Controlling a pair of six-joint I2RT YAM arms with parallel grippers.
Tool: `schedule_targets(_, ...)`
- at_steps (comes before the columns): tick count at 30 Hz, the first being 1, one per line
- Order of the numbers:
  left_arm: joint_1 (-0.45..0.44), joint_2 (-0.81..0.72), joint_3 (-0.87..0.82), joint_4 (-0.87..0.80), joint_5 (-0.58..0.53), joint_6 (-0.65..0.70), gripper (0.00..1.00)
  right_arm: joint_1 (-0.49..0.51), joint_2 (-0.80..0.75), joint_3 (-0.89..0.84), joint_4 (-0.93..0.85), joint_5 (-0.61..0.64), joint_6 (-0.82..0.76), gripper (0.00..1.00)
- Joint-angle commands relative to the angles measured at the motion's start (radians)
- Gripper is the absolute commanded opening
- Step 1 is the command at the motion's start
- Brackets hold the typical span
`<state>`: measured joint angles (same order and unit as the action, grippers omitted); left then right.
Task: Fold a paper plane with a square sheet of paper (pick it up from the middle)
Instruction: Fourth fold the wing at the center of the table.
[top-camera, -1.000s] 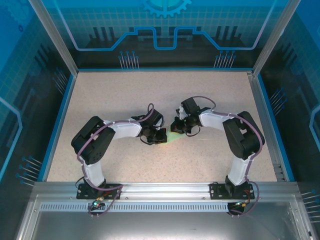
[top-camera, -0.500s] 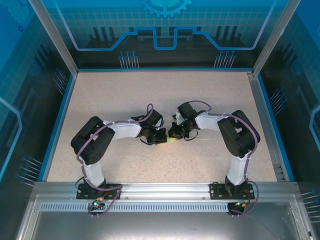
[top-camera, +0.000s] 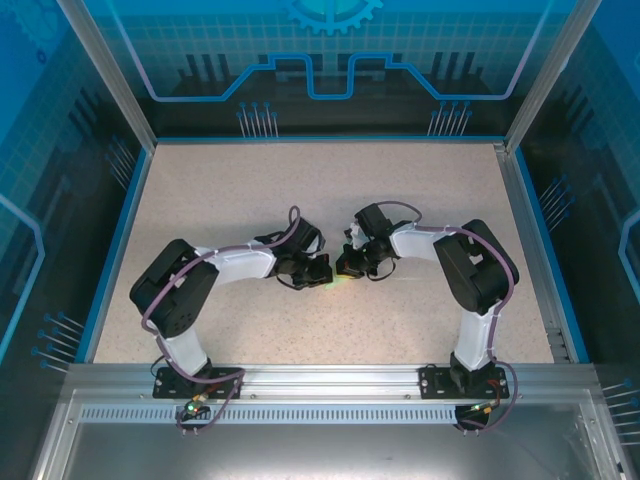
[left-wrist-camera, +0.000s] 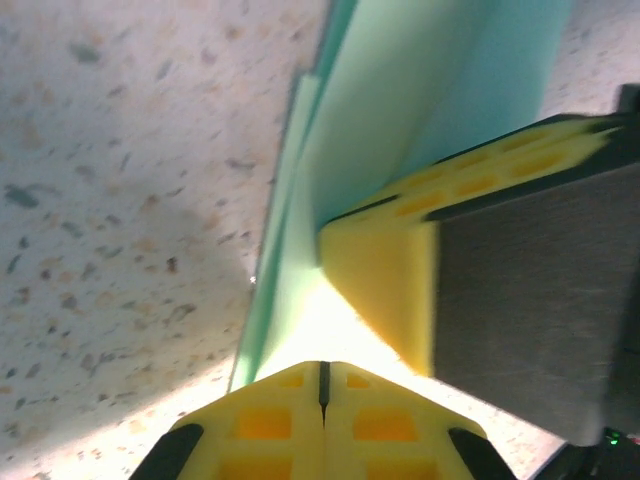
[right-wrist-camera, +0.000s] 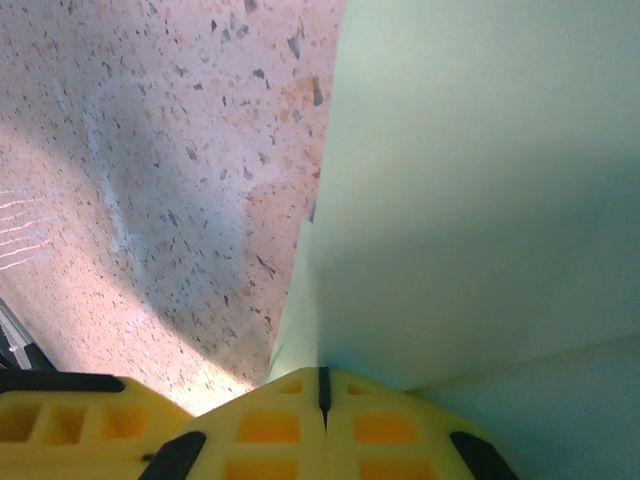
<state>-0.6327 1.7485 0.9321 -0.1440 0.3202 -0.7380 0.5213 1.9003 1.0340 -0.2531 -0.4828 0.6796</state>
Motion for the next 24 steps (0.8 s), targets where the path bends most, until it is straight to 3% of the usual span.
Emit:
schedule_targets(1, 0.008, 0.006, -0.005, 0.046, 0.035, -0.030, 0.00, -0.001, 0.019, -0.005, -0.003, -0.003, 0.001, 0.01)
schedule_targets(18, 0.010, 0.092, -0.025, -0.023, -0.028, -0.015, 0.00, 0.004, -0.024, -0.005, 0.033, -0.048, -0.015, 0.01)
schedule_targets(24, 0.012, 0.084, -0.031, -0.031, -0.034, -0.014, 0.00, 0.005, 0.037, 0.005, 0.022, -0.036, -0.008, 0.01)
